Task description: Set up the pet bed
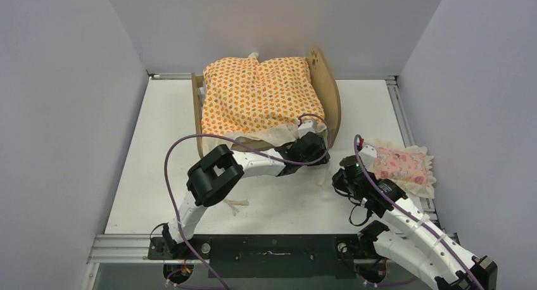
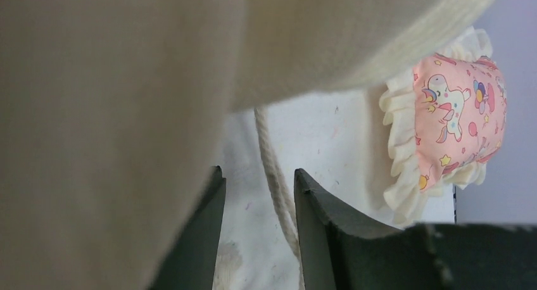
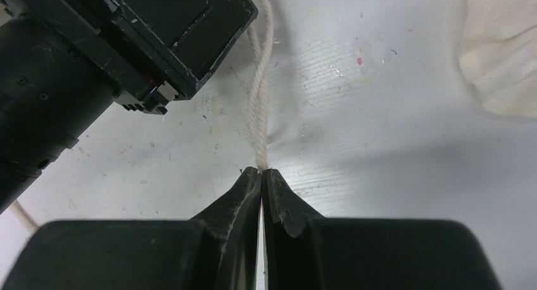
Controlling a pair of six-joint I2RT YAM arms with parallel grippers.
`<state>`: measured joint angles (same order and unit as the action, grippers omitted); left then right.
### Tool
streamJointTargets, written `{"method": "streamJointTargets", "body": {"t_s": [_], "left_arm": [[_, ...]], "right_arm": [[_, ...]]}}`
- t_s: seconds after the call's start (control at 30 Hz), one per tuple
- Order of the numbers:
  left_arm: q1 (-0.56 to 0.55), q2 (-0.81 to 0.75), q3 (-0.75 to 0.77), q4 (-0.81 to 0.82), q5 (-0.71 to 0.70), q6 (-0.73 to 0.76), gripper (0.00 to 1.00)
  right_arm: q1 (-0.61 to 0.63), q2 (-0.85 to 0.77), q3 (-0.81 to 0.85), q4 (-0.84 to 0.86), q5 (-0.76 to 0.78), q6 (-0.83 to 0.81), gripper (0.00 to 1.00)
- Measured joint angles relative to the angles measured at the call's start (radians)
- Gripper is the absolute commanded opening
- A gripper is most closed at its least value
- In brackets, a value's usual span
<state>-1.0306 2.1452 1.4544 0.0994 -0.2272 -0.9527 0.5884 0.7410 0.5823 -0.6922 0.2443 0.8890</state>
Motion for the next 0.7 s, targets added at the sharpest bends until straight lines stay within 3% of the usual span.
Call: {"method": "streamJointTargets", "body": {"t_s": [0.13, 0.27, 0.5, 0.7], "left_arm": [[0.000, 0.020, 0.022, 0.001, -0.001, -0.008, 0.27], [0.000, 0.033, 0.024, 0.009, 0.004, -0.011, 0.01], [0.000, 0.038, 0.005, 0.077, 0.026, -0.011, 0.00], [0.003, 0.031, -0.100, 0.181, 0.034, -0.010, 0.00]], "right_arm": [[0.000, 0.000, 0.000, -0.005, 0.000, -0.006, 0.05], [-0.004, 0.001, 0.000, -0.006, 0.000, -0.015, 0.05], [-0.015, 0.033, 0.002, -0.006, 0.000, -0.038, 0.05], [-0.067, 0.079, 0.022, -0.018, 0.001, -0.040, 0.07]]}}
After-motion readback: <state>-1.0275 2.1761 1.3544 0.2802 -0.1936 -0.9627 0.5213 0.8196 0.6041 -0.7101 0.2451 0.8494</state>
